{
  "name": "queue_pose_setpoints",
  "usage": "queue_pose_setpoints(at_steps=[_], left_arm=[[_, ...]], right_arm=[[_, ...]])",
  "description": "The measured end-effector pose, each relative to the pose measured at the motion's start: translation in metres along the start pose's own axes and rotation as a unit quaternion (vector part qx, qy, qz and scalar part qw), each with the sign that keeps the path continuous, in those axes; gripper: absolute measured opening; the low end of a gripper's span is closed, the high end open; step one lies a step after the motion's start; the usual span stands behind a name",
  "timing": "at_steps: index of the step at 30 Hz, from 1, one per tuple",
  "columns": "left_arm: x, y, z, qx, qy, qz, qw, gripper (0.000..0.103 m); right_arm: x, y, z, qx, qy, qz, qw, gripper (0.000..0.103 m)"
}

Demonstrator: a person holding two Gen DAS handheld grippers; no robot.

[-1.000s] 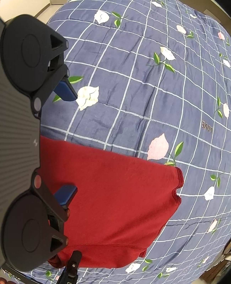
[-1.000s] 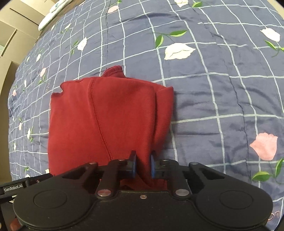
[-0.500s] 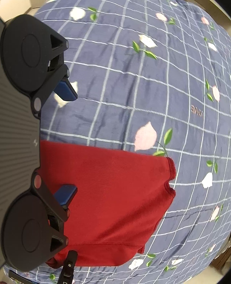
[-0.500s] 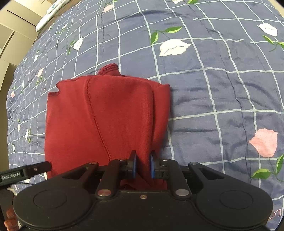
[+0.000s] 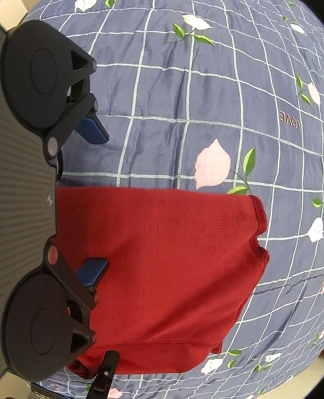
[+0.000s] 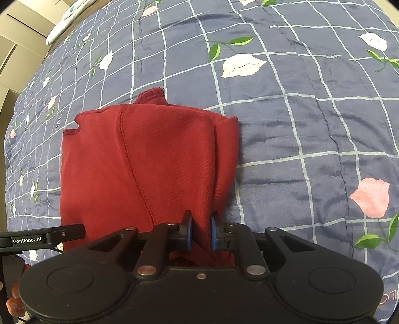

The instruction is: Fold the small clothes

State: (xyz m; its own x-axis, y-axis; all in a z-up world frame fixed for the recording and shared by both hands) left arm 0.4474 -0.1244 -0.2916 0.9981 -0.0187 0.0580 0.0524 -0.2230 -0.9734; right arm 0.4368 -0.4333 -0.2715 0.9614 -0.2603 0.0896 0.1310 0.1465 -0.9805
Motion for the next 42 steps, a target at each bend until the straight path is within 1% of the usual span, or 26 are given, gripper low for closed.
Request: queue_pose_setpoints(at_steps=[2, 4, 5, 6, 7, 8, 9, 10, 11, 13, 14, 16, 20, 22, 26, 30, 35, 42], left_arm=[[-0.001, 0.000, 0.000, -0.003, -0.004, 0.001, 1.0000, 0.097], [-0.001, -0.001, 0.001, -0.011, -0.009, 0.001, 0.9999, 0.091], [-0.001, -0.002, 0.001, -0.014, -0.011, 0.002, 0.9998, 0.090], [-0.002, -0.003, 0.001, -0.017, -0.012, 0.003, 0.9998, 0.085], [-0.002, -0.004, 0.000, -0.024, -0.012, 0.002, 0.9996, 0.078], [-0.002, -0.006, 0.000, -0.033, -0.010, 0.001, 0.9994, 0.073], [-0.003, -0.007, -0.001, -0.041, -0.007, -0.001, 0.9991, 0.061], [-0.003, -0.009, -0.003, -0.049, -0.003, -0.001, 0.9988, 0.057], [-0.002, -0.010, -0.004, -0.044, 0.002, -0.002, 0.9990, 0.055], [-0.002, -0.013, -0.008, -0.041, 0.017, -0.001, 0.9990, 0.040], [-0.002, -0.016, -0.011, -0.039, 0.022, -0.002, 0.9990, 0.037], [-0.003, -0.021, -0.013, -0.039, 0.029, -0.006, 0.9988, 0.027], [-0.001, -0.033, -0.023, -0.038, 0.049, -0.011, 0.9981, 0.021], [-0.001, -0.045, -0.026, -0.048, 0.052, -0.016, 0.9973, 0.020], [0.002, -0.067, -0.027, -0.067, 0.064, -0.036, 0.9951, 0.019], [0.007, -0.092, -0.021, -0.069, 0.073, -0.058, 0.9933, 0.019], [0.014, -0.120, 0.011, -0.064, 0.068, -0.082, 0.9922, 0.018], [0.020, -0.150, 0.079, -0.033, 0.043, -0.119, 0.9914, 0.018]], right_arm=[[0.000, 0.000, 0.000, -0.002, 0.002, -0.001, 1.000, 0.016], [0.000, -0.001, 0.000, -0.003, 0.007, -0.001, 1.000, 0.016], [-0.001, -0.002, -0.001, -0.003, 0.008, -0.002, 1.000, 0.016], [-0.001, -0.002, -0.001, -0.002, 0.011, -0.003, 1.000, 0.016], [0.000, -0.003, -0.002, -0.001, 0.014, -0.003, 1.000, 0.016], [0.000, -0.005, -0.002, 0.000, 0.017, -0.004, 1.000, 0.016], [0.000, -0.007, -0.002, 0.001, 0.019, -0.006, 1.000, 0.015], [0.000, -0.009, -0.002, 0.001, 0.018, -0.008, 1.000, 0.015], [0.000, -0.012, -0.001, 0.002, 0.017, -0.010, 1.000, 0.014], [0.000, -0.018, -0.001, 0.002, 0.016, -0.015, 1.000, 0.013], [-0.001, -0.021, 0.000, 0.003, 0.017, -0.017, 1.000, 0.013], [-0.001, -0.028, 0.002, 0.005, 0.019, -0.024, 1.000, 0.013], [-0.004, -0.046, 0.012, 0.014, 0.022, -0.041, 0.999, 0.012], [-0.006, -0.057, 0.020, 0.021, 0.019, -0.053, 0.998, 0.012], [-0.007, -0.076, 0.042, 0.028, 0.006, -0.076, 0.997, 0.012], [-0.008, -0.087, 0.068, 0.034, -0.007, -0.092, 0.995, 0.012], [-0.007, -0.090, 0.115, 0.047, -0.037, -0.106, 0.993, 0.012], [0.001, -0.078, 0.197, 0.071, -0.084, -0.118, 0.987, 0.012]])
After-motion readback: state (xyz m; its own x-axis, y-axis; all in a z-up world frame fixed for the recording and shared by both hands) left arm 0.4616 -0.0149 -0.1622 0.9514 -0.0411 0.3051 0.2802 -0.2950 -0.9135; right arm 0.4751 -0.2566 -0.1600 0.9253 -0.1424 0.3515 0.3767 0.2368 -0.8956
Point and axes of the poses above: each gripper's, at about its wrist camera, not at the fingertips, and y roughly the way its jaws point, z to its left, x to its top, the point moved 3 cm from there along y, roughly the way its jaws point, and after that the axes turned 8 degrees about -x, right-handed, at the moved point
